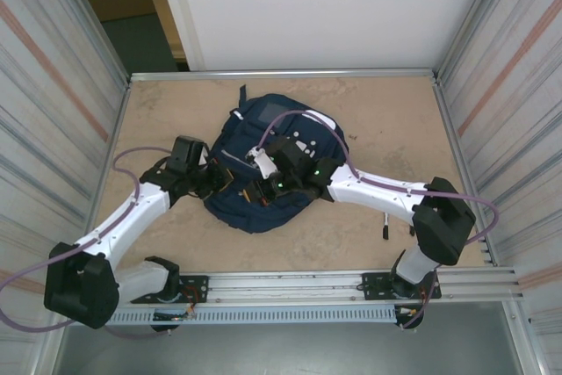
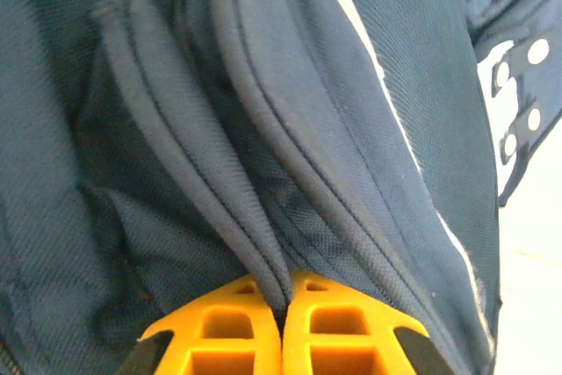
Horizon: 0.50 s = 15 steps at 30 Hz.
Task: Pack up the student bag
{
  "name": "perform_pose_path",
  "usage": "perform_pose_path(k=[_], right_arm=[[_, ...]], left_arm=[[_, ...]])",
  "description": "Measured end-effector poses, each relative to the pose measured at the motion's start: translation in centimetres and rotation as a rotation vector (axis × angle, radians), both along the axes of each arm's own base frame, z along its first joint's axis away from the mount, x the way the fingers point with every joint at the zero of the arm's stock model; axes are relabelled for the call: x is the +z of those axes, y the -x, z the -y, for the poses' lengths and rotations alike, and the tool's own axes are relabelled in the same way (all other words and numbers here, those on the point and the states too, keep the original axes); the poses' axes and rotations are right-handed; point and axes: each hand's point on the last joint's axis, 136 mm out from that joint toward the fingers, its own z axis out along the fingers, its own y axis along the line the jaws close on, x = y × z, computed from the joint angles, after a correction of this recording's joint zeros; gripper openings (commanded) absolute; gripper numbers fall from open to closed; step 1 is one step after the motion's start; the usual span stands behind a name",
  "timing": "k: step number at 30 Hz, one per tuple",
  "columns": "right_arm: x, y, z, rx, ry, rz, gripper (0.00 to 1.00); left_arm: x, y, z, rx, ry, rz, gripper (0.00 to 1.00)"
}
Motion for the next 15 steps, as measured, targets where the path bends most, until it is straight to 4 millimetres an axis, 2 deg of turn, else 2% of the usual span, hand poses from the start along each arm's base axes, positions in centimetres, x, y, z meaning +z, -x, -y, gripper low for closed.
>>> perform_pose_path(k=[5,10,13,15], right_arm=[[-0.8,0.8,2.2,-0.02,0.025,0.022,0.0],[-1.1,1.2,5.8,-0.076,0.048,0.067,0.0],[-0.9,0.8,7.1,-0.12,0.053,0.099,0.0],[-0.5,0.3,7.2,-0.14,0.048,0.128,0.0]], left_arm=[[-0.2,-0.8,-1.5,0.018,0.0,0.002,0.0],[-0.8,-2.2,-3.5,0.038,0.0,-0.016,0.0],[-1.7,-3.3,-3.9,0.02,-0.015,-0.05,0.0],[-2.4,-4.1,-3.6,-0.005,-0.006,-0.095,0.0]])
